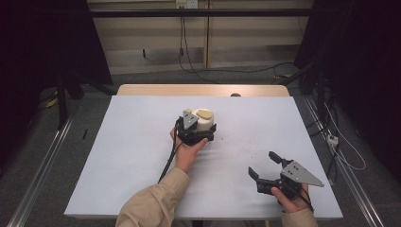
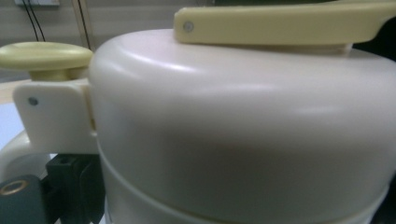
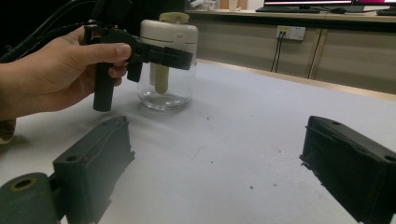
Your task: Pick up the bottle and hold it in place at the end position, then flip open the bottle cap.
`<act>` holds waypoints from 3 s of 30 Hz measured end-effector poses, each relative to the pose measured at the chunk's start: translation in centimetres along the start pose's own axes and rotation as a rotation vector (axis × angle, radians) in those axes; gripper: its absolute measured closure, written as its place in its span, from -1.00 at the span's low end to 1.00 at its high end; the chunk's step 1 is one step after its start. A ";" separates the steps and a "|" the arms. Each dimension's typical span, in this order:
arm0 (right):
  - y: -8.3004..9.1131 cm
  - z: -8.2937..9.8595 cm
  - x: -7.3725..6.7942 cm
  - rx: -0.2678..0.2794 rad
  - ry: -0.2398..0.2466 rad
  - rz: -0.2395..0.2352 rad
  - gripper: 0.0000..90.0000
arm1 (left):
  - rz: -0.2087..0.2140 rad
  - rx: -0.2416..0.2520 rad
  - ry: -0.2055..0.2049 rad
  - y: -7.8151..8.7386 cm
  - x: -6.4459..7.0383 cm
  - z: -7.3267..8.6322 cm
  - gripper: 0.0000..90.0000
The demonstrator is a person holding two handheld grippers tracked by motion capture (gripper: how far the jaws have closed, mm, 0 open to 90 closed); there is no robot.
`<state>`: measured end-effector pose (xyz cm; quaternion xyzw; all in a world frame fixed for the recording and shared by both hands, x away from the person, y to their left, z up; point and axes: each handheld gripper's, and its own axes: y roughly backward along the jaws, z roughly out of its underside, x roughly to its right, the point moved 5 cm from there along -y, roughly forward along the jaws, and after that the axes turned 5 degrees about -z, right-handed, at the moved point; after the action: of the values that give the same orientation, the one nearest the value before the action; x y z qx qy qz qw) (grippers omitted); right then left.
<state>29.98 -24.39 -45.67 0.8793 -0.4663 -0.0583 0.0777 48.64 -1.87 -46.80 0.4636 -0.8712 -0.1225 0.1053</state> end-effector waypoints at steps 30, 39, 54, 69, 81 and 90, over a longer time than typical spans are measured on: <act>-1.1 0.3 -0.2 -0.027 -0.008 -0.017 -0.87 | 0.004 -0.003 -0.019 0.5 0.0 0.8 -0.88; -1.6 0.4 -0.3 -0.044 -0.005 -0.026 -0.87 | 0.004 0.007 -0.020 0.5 0.0 0.9 -0.88; -4.0 0.0 -0.4 -0.067 -0.017 -0.055 -0.89 | 0.005 0.010 -0.025 0.5 0.0 0.9 -0.88; -5.8 -1.2 -0.1 -0.083 -0.075 -0.042 -0.85 | 0.005 0.006 -0.027 0.5 0.0 0.9 -0.88; -7.5 -2.6 0.6 -0.083 -0.084 -0.029 -0.70 | 0.005 0.005 -0.029 0.5 0.0 0.9 -0.88; -8.8 -3.6 0.4 -0.096 -0.084 -0.052 -0.44 | 0.005 0.004 -0.030 0.5 0.0 0.9 -0.88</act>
<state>37.97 -19.58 -43.82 0.8832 -0.4427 -0.1194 0.0987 47.96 -1.50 -47.51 0.4598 -0.8740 -0.1275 0.0919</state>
